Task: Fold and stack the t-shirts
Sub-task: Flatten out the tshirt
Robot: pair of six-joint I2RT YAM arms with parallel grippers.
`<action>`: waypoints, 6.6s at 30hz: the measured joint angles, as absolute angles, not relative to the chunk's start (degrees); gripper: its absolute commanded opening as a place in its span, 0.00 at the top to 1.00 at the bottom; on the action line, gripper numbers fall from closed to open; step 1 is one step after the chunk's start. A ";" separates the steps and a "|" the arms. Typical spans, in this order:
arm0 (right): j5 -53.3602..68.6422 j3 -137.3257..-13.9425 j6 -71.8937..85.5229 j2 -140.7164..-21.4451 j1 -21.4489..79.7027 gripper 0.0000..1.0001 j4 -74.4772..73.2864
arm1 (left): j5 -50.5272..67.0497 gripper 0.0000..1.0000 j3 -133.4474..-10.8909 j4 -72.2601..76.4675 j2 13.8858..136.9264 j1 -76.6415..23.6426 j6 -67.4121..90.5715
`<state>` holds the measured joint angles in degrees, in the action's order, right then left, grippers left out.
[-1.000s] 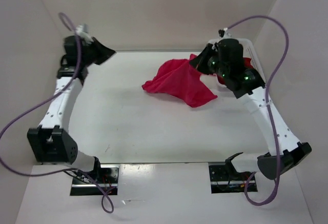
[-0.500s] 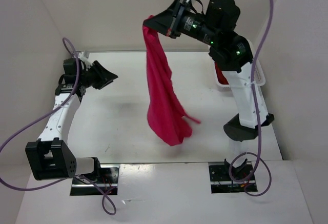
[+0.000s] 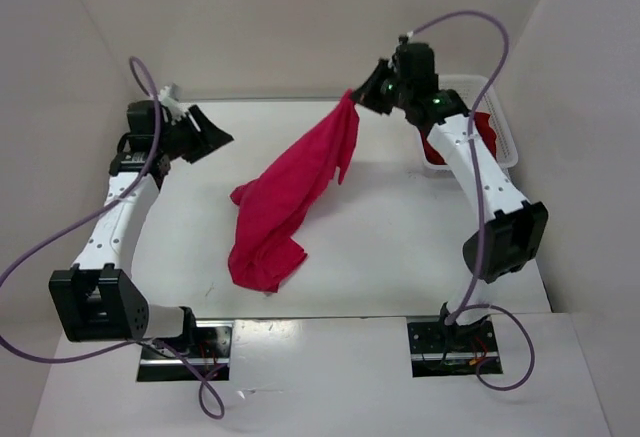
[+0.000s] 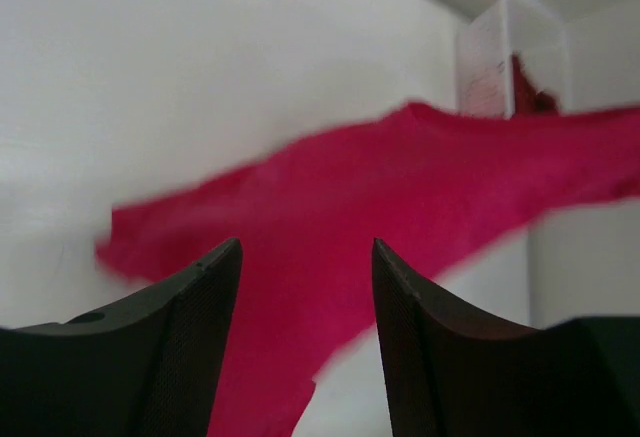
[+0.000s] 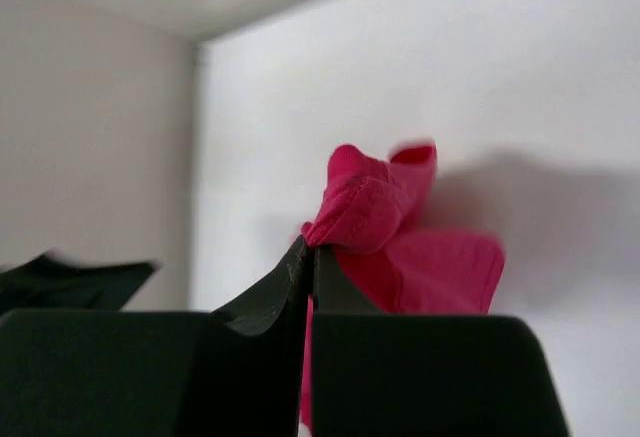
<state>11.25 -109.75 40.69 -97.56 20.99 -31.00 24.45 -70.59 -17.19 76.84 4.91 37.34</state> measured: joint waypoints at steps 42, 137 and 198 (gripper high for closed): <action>5.69 -77.93 36.51 -93.89 5.19 1.00 -25.69 | -0.95 0.87 -39.44 -22.41 76.20 -15.05 45.10; 9.34 -63.33 35.33 -79.18 6.59 0.58 -25.63 | 2.98 0.03 -83.20 -17.47 109.65 -0.16 34.68; 7.40 -51.55 36.07 -74.87 7.27 0.53 -26.15 | -1.28 0.95 -33.08 -0.51 78.76 6.44 66.13</action>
<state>7.40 -51.55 36.07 -74.87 7.27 -26.15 -1.28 -33.08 -0.51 78.76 6.44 66.13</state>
